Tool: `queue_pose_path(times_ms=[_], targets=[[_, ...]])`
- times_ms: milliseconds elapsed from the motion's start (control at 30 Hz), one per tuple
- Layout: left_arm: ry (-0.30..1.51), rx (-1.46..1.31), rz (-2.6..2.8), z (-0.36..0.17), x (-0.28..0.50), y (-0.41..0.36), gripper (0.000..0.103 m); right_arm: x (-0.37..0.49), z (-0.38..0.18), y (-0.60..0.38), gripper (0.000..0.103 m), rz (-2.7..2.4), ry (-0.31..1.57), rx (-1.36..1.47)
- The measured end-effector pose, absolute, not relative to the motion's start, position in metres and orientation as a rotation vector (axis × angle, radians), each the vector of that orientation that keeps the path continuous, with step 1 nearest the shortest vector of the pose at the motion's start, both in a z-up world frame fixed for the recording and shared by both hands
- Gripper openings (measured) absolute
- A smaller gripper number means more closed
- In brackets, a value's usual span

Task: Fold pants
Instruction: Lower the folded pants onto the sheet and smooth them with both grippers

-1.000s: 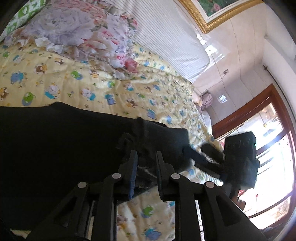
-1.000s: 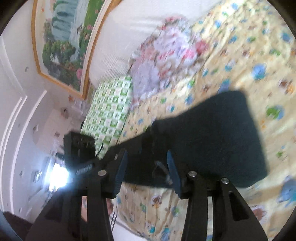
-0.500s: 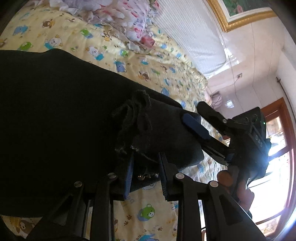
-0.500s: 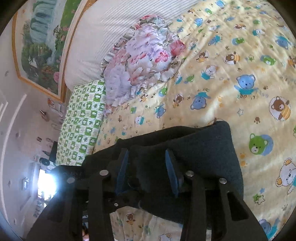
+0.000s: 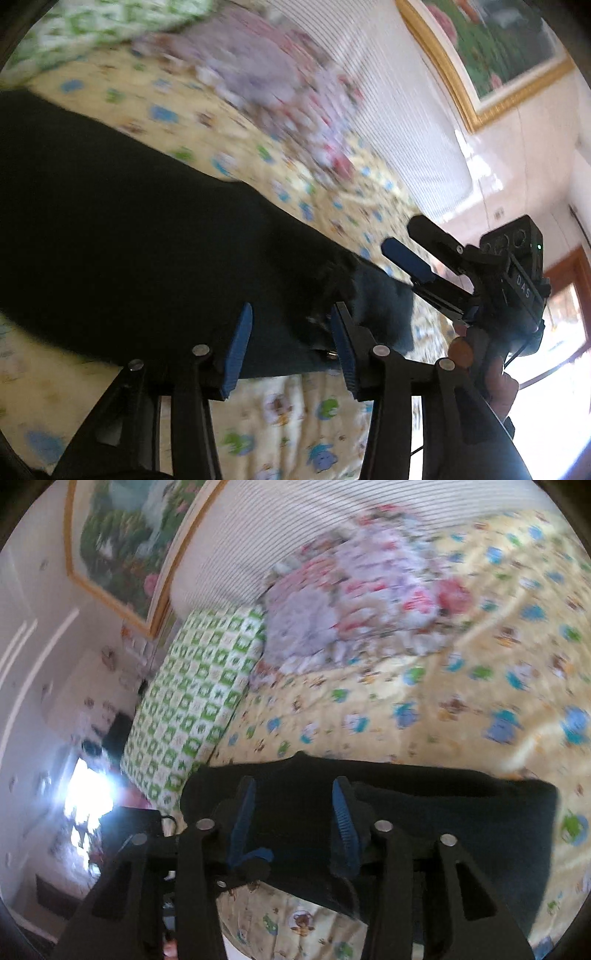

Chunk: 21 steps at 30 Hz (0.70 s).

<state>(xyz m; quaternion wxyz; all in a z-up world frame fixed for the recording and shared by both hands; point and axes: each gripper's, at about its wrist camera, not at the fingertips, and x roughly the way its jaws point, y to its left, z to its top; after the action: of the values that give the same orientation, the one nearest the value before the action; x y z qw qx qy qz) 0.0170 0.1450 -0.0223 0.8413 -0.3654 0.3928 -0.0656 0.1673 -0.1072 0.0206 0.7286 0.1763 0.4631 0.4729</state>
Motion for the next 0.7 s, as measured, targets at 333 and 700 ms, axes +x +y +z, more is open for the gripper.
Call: queue_pose_path(times_ms=[333, 700], targets=[[0.709, -0.899, 0.126, -0.021, -0.049, 0.229, 0.048, 0.157, 0.037, -0.014, 0.053, 1.188, 1.041, 0.172], [0.630, -1.045, 0.350, -0.036, -0.099, 0.288, 0.057, 0.150, 0.034, 0.068, 0.062, 1.315, 1.068, -0.022]])
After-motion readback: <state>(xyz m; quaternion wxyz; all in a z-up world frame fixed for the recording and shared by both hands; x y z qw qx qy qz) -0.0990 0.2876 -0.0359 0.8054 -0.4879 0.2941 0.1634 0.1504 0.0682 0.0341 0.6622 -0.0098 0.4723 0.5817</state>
